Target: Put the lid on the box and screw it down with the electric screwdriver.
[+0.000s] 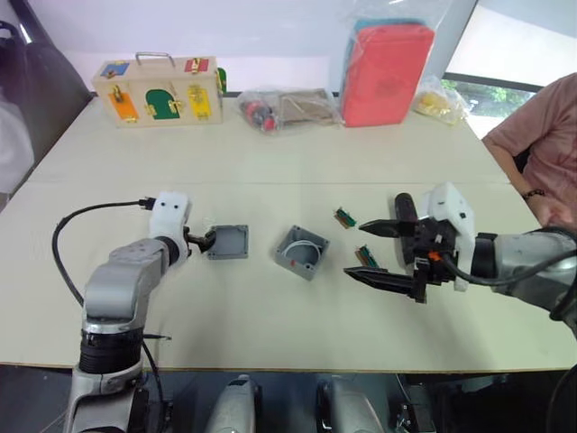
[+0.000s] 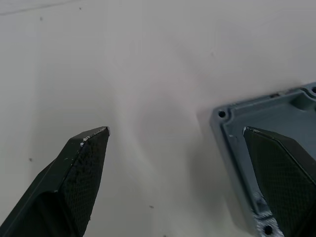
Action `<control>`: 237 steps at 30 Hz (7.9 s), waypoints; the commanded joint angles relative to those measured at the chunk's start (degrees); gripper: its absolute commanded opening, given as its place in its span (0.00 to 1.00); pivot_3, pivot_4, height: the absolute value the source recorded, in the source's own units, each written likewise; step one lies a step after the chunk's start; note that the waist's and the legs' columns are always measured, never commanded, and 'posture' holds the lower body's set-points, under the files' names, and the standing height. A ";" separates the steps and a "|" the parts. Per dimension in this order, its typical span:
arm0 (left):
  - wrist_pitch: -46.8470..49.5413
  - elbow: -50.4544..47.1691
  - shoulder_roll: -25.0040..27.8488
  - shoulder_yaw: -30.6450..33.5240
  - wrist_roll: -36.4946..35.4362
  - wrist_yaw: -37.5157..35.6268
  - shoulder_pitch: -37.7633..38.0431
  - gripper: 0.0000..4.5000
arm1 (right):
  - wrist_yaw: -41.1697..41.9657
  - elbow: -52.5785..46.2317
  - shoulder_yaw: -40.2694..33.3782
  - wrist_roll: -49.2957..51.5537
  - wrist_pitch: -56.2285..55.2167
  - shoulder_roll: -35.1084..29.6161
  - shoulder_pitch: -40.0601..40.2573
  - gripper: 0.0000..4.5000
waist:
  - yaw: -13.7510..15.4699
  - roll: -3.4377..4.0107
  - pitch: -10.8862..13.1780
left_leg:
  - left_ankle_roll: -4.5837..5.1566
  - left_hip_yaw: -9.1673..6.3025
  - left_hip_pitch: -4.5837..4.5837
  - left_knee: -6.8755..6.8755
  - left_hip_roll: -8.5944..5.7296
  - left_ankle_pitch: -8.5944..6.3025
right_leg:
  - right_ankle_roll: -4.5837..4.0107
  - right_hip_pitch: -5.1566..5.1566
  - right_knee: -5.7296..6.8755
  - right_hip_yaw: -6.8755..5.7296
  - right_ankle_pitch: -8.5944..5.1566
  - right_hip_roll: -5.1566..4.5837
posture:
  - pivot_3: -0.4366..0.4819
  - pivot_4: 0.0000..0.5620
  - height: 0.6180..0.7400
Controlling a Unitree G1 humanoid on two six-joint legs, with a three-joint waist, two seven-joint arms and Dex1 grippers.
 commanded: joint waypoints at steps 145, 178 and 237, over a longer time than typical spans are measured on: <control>-42.97 17.65 27.22 -9.84 -17.36 -61.76 -13.25 0.98 | -47.26 44.42 32.76 -116.29 -92.68 17.18 -5.82 0.03 | -1.62 -0.12 -0.05 | -0.36 0.34 -0.68 0.02 -0.07 0.21 | 0.10 -0.84 0.23 0.15 0.10 0.02 | 0.48 0.27 0.92; -46.00 20.65 19.03 -14.30 -13.42 -57.66 -18.01 0.63 | -48.16 46.57 34.01 -117.32 -92.32 17.26 -4.34 0.03 | -1.48 -0.14 -0.11 | -0.37 0.34 -0.68 0.10 -0.10 0.22 | 0.11 -0.83 0.31 0.15 0.10 0.00 | 0.48 0.27 0.92; -64.92 43.47 4.16 -28.85 5.08 -56.05 -15.74 0.00 | -33.11 39.18 27.24 -97.29 -95.04 12.16 1.06 0.99 | -1.43 -0.07 -1.71 | 0.14 0.31 1.23 -0.16 -0.11 -0.07 | 0.01 1.19 -0.21 0.16 -0.05 0.03 | 0.48 0.27 0.92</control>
